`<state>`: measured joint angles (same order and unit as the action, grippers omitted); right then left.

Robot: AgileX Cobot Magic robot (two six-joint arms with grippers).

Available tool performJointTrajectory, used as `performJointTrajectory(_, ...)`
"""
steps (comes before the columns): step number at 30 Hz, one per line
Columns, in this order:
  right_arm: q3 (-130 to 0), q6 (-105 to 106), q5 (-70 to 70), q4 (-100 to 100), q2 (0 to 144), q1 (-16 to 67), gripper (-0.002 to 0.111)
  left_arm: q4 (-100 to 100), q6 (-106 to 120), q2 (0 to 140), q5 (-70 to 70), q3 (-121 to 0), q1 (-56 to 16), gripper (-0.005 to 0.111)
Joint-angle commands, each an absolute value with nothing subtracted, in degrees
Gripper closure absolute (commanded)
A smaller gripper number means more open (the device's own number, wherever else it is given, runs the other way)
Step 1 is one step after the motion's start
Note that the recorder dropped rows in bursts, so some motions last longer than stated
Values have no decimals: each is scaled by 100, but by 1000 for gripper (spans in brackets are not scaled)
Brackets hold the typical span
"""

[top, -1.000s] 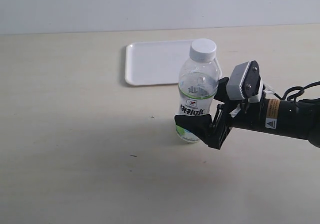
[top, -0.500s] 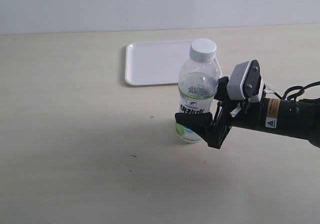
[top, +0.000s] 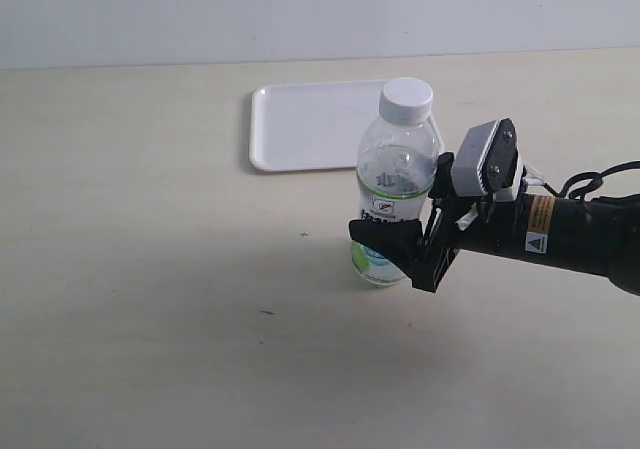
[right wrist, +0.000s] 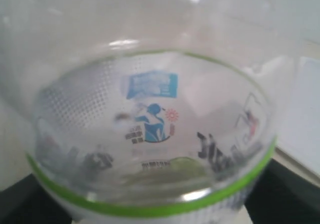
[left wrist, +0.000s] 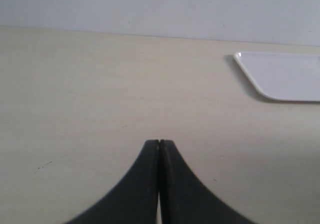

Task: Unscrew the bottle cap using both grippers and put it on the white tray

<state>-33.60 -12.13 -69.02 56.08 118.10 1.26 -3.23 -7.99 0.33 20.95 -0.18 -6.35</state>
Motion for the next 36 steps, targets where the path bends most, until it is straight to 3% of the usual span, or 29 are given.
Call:
performJointTrajectory(1,-3380,-1215,-6992,5570,11813,131,40,-280,-761,0,2031,0,-680,107)
performJointTrajectory(6,-3380,-1215,-6992,5570,11813,131,67,-280,-761,0,2031,0,-680,107)
performJointTrajectory(12,-3380,-1187,-6935,5633,11813,131,108,-280,-761,0,2031,0,-680,107)
performJointTrajectory(29,-3380,-909,-6629,6452,11469,131,108,-715,-447,0,1895,0,-680,107)
performJointTrajectory(36,-3380,-922,-6568,6442,11459,131,108,-541,-923,0,-562,0,-680,107)
